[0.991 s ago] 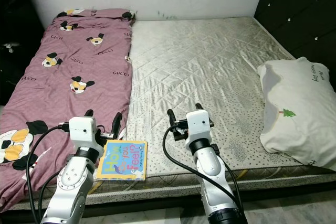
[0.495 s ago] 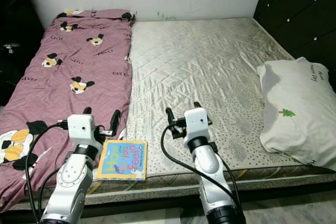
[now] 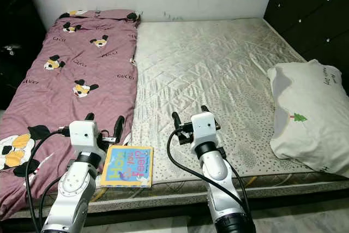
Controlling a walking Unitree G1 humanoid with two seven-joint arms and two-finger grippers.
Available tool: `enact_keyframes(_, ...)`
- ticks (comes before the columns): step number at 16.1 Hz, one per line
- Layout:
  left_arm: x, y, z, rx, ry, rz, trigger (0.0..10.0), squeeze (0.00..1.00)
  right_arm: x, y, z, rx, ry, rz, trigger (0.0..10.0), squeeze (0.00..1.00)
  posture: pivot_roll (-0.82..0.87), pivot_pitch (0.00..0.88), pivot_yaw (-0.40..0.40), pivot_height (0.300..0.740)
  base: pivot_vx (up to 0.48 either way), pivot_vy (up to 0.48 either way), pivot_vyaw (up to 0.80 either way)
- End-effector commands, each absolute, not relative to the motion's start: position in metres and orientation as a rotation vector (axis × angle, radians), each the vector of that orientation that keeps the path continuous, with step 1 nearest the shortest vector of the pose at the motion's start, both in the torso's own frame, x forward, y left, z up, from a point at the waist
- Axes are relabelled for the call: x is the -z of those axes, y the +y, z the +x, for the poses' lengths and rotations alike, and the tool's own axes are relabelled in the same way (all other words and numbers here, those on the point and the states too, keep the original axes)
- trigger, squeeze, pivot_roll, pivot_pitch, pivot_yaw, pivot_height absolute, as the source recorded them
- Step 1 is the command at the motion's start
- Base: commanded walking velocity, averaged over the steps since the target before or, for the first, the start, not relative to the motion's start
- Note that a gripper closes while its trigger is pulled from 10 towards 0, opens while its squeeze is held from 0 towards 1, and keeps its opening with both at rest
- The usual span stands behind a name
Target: Clean up the room
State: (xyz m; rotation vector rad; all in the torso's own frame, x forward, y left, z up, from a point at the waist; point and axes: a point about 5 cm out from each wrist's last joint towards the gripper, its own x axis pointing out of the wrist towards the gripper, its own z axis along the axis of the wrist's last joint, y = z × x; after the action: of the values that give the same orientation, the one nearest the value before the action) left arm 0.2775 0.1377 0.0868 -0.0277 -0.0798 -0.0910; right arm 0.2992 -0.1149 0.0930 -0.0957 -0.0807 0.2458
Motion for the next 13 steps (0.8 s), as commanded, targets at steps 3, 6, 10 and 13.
enact_keyframes(3,-0.0852,0.1376,0.2768,0.080,-0.077,-0.019,10.0,0.00,-0.0927,-0.1129,0.3006,-0.259,-0.079,-0.099,10.0,0.00,0.00,0.042,0.001,0.740,0.000,-0.429,0.00)
enact_keyframes(6,-0.0848,0.1374,0.2768,0.079,-0.076,-0.019,10.0,0.00,-0.0926,-0.1120,0.3013,-0.269,-0.078,-0.106,10.0,0.00,0.00,0.038,-0.001,0.740,0.000,-0.363,0.00)
enact_keyframes(10,-0.0852,0.1362,0.2775,0.082,-0.079,-0.021,10.0,0.00,-0.0920,-0.1122,0.3010,-0.273,-0.078,-0.115,10.0,0.00,0.00,0.034,-0.001,0.740,0.000,-0.360,0.00)
enact_keyframes(13,-0.0850,0.1358,0.2773,0.081,-0.079,-0.021,10.0,0.00,-0.0917,-0.1118,0.3011,-0.276,-0.078,-0.117,10.0,0.00,0.00,0.035,-0.002,0.740,0.000,-0.359,0.00)
